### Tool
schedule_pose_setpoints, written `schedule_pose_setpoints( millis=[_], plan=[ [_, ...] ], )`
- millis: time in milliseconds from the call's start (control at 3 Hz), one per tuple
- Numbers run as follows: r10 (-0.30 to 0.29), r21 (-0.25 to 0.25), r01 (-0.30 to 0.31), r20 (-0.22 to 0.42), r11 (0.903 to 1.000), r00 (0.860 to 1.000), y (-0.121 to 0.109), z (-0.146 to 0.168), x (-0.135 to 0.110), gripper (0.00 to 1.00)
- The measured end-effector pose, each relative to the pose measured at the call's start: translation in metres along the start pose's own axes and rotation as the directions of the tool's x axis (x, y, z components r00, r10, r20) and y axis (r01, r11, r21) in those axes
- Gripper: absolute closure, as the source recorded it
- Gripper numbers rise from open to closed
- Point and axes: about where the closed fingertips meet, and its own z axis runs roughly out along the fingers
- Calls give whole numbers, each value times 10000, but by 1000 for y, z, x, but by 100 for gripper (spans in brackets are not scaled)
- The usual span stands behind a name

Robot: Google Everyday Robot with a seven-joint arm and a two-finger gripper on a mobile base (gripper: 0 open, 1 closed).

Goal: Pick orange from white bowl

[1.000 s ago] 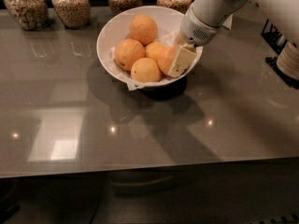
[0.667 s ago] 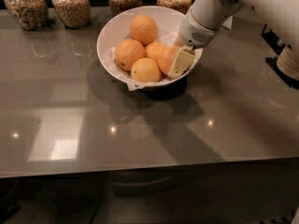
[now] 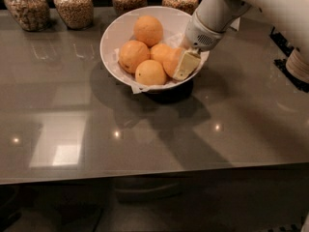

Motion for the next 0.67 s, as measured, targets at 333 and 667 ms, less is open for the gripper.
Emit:
schedule_pose_setpoints(
  millis=[333,667],
  plan=[
    [-42,61,41,120,10000,9999,1,-3,-4,99],
    [-94,210,83,538,9997,9985,2,-17,-11,100]
  ],
)
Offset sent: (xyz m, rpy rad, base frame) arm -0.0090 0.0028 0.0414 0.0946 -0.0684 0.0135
